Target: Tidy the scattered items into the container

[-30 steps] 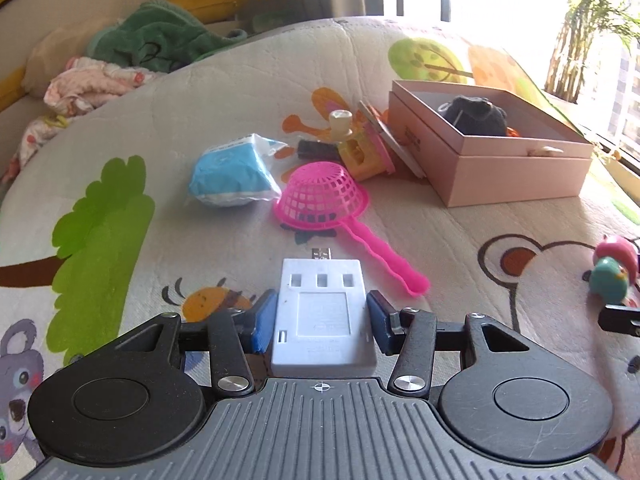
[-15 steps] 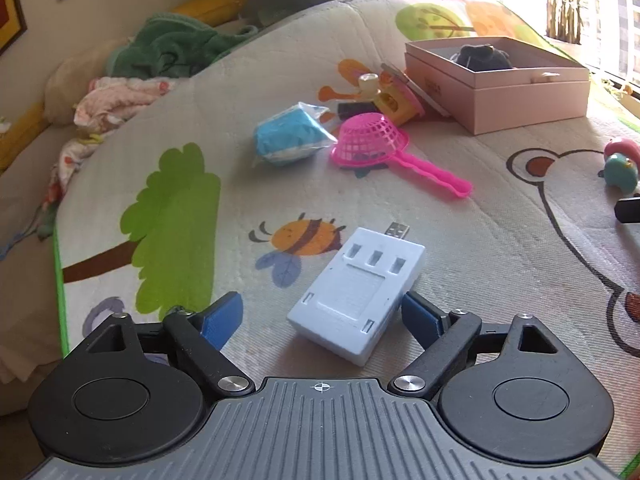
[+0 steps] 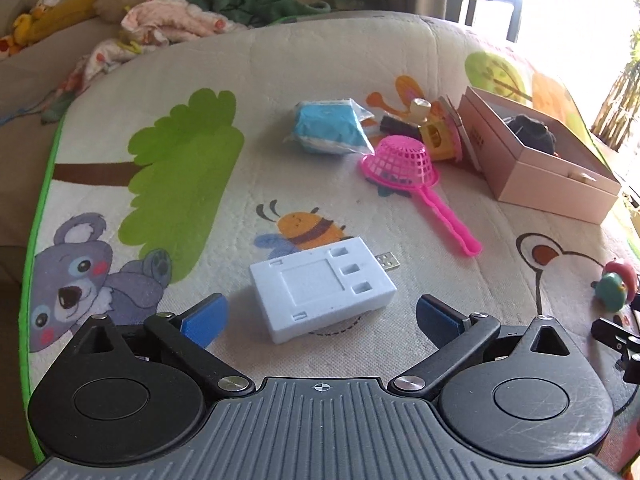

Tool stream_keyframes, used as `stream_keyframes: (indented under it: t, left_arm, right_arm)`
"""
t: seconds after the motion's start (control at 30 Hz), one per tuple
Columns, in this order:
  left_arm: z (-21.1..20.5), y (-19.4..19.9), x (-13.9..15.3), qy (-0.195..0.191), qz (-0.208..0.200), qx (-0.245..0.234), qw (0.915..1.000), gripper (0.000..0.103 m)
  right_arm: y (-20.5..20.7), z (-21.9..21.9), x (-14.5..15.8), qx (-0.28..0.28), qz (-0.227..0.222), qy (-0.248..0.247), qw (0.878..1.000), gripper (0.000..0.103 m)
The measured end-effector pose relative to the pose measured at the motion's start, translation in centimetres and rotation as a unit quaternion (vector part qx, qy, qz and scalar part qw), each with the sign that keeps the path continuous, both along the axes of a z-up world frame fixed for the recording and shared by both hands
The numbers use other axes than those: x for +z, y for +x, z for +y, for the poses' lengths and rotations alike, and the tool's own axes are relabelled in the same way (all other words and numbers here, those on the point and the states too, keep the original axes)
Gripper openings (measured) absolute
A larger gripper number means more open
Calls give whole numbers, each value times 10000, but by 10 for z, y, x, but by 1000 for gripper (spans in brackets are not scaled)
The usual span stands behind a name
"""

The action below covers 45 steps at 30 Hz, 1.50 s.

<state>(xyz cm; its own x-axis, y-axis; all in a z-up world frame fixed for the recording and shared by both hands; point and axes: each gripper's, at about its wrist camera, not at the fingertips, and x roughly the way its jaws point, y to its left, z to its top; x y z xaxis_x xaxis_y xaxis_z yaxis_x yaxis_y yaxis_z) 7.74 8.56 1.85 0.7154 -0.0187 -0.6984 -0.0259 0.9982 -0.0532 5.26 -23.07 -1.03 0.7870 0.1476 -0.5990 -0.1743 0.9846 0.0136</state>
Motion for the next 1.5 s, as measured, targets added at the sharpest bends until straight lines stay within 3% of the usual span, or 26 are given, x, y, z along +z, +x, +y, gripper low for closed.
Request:
stream_keyframes:
  t: [0.13,0.27,0.37,0.53,0.77,0.83,0.93,1.07,1.23,1.3,1.4,1.5]
  left_arm:
    - [-16,23,-6,28,14,-40,10000,103]
    - [-41,39,-7,184,-133,-787,9966,103]
    - [-62,40,-9,548,-242,-1137,9917,103]
    - [-76,39,-14,930,-281,-1278,9870,103]
    - [-64,40,-13,846,-242,-1209,9888,102]
    - [-61,40,-13,753,-267,-1151,9901,102]
    - [-60,41,-13,645,-265,-1113,9913,95]
    - [-61,35,-11,582,-342,-1162,9909,95]
    - [-63,21,-6,541,-410,-1293,9893,95]
    - [-66,16,-4,548,-446,-1354,9883,95]
    - [-69,8,-1,521,-503,-1418,9872,95]
    - [-73,-1,4,507,-561,-1515,9856,95]
  right_arm:
    - [-2,0,-1,12,-98,1,10000,103]
    - [-5,0,-3,26,-197,8,9998,103]
    - [-6,0,-4,34,-231,6,9997,103]
    - [-8,-1,-5,50,-306,9,9995,103]
    - [-3,-7,3,388,-150,46,9991,103]
    - [-4,-12,11,352,-281,94,9989,103]
    - [-1,-15,19,357,-433,-97,9984,103]
    - [18,-22,20,332,-160,-110,9993,103]
    - [28,-20,17,504,-39,-187,9985,96]
    - [30,-16,16,639,-20,-238,9977,91]
    - [33,-10,15,762,177,-285,9965,74]
    - [32,-9,19,742,246,-256,9966,72]
